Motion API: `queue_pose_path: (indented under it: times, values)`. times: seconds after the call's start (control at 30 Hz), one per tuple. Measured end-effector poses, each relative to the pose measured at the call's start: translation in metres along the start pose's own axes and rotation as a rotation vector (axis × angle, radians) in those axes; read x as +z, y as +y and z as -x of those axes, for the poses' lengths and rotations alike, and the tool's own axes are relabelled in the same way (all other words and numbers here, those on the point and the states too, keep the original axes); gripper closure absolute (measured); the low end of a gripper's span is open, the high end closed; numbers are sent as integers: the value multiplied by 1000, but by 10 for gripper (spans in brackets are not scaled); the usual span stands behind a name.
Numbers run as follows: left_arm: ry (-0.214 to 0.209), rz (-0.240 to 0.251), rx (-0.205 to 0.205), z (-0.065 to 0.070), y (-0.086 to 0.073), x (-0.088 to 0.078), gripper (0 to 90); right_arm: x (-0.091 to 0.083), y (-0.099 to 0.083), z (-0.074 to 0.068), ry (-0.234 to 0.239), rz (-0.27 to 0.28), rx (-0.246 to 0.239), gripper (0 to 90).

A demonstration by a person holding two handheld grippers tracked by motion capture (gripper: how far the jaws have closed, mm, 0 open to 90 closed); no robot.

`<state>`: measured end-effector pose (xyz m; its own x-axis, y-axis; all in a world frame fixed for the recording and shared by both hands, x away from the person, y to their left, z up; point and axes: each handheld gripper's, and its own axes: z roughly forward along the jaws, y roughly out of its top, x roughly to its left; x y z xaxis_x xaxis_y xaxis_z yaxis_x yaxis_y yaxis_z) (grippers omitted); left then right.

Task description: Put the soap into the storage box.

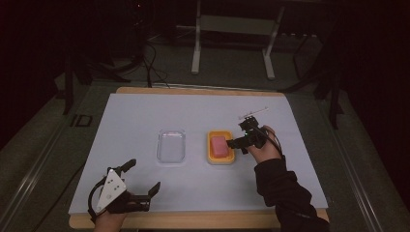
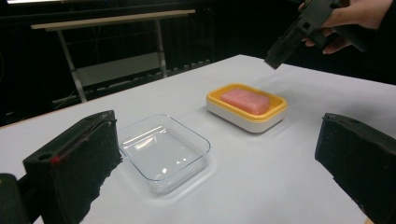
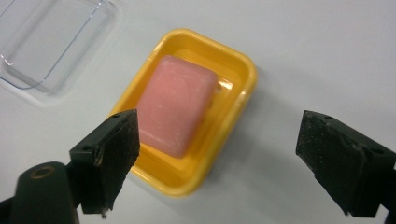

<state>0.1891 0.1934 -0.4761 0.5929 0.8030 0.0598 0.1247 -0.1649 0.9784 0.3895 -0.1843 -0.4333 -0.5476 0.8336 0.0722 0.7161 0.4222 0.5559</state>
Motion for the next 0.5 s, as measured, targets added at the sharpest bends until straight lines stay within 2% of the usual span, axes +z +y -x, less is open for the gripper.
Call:
queue_pose_path:
  times: [0.27, 0.5]
  values:
    - [0, -2, 1, 0, 0, 0, 3, -19, -16, 17, 3, 48, -1, 139]
    - [-1, -6, 2, 0, 0, 0, 3, -24, -30, 28, 1, 61, -3, 139]
